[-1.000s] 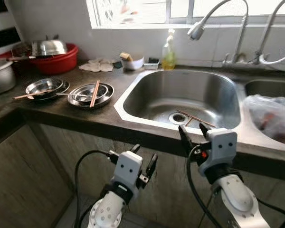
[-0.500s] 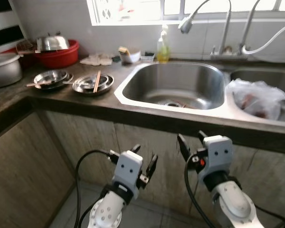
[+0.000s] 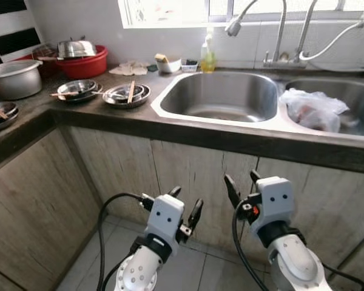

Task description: Kitchen organization

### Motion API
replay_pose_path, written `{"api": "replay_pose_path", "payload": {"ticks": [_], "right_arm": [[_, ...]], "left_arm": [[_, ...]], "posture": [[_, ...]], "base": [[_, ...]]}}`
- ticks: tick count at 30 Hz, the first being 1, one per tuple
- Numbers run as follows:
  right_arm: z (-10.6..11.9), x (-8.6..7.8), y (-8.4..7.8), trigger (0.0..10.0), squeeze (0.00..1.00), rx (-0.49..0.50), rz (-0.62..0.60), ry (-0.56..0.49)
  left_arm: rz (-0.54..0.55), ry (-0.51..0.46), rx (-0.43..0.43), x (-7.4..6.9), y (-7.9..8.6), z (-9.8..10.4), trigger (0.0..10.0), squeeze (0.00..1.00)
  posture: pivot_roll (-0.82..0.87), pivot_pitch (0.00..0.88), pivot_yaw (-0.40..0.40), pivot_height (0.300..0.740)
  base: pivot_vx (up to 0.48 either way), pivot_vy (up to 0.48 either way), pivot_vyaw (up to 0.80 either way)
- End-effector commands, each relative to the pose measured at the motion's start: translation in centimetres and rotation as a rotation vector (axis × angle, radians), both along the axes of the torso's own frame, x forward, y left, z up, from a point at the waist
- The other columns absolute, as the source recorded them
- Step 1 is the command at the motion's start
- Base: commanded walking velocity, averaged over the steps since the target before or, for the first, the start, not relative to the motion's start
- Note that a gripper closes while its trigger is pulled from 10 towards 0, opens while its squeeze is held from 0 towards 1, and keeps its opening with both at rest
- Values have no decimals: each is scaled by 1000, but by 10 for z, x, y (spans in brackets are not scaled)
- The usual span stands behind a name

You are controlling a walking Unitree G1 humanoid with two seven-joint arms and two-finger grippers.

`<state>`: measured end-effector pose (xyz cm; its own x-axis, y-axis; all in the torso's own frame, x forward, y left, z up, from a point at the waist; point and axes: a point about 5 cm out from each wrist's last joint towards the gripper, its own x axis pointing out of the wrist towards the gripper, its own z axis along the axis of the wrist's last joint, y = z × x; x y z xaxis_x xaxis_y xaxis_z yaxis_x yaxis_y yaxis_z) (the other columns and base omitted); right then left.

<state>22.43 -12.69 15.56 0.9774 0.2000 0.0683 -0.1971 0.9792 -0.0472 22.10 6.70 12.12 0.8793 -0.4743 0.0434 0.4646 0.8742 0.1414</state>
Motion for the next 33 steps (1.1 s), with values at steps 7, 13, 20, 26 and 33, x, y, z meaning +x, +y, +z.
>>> {"api": "replay_pose_path", "payload": {"ticks": [7,13,20,26,33], "right_arm": [[1,0,3,10000,0,-15,16,-10],[-3,-1,3,10000,0,-17,4,2],[-5,-2,5,10000,0,-17,10,10],[-3,-1,7,10000,0,-20,24,-2],[-2,0,9,10000,0,-21,37,-11]], "left_arm": [[26,7,21,2,5,-3,10000,0],[31,11,20,2,5,-3,10000,0],[32,15,21,1,5,-3,10000,0],[30,12,28,2,5,-2,10000,0],[31,10,31,2,5,-2,10000,0]], "posture": [[-57,0,16,740],[-58,0,17,740],[-55,1,14,740],[-52,6,14,740],[-51,9,14,740]], "base": [[0,0,0],[0,0,0],[0,0,0],[0,0,0],[35,0,788]]}}
